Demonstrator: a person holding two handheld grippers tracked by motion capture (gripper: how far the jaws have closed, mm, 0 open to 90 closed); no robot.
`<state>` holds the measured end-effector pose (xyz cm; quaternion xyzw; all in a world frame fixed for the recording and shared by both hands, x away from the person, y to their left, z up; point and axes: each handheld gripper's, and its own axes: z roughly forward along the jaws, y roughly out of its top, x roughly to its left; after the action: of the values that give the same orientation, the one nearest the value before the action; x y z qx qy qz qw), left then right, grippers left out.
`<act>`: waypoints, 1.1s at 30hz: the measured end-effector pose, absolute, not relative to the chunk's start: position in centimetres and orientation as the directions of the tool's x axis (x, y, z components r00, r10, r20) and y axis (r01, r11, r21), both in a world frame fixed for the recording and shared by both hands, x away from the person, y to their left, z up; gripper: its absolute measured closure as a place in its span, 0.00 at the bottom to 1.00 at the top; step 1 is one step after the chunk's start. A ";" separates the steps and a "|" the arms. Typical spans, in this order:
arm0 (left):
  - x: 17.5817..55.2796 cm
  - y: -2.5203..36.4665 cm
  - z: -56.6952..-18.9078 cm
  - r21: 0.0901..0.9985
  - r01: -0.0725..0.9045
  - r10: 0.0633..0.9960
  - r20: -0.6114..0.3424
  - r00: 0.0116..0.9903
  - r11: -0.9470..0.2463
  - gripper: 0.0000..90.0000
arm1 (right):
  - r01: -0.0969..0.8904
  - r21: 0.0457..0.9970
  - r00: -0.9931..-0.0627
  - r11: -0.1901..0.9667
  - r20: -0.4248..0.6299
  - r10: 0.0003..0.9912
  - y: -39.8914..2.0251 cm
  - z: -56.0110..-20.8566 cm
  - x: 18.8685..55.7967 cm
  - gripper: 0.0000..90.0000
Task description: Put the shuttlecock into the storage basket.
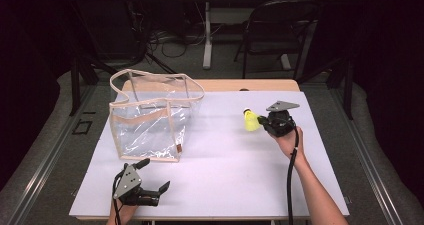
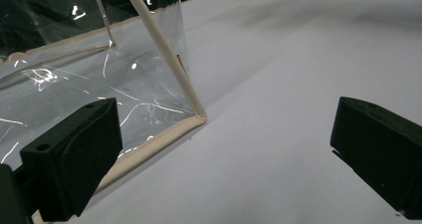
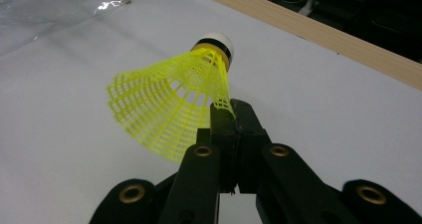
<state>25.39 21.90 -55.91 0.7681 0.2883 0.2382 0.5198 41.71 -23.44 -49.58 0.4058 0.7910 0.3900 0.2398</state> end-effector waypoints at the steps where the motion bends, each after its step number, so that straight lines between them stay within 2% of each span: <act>1: 25.4 21.9 -55.9 0.936 0.196 0.690 0.066 0.720 -0.293 0.00 | 0.453 0.813 -0.557 0.366 -0.063 0.828 -23.4 -49.5 41.7 1.00; 33: 25.3 21.9 -55.9 0.937 0.193 0.690 0.067 0.721 -0.292 0.00 | 0.408 0.835 -0.599 0.369 -0.060 0.799 -21.1 -47.3 41.4 1.00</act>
<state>25.32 21.94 -55.89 0.7675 0.2875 0.2388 0.5209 41.38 -21.12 -47.35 0.3804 0.7928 0.4135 0.2362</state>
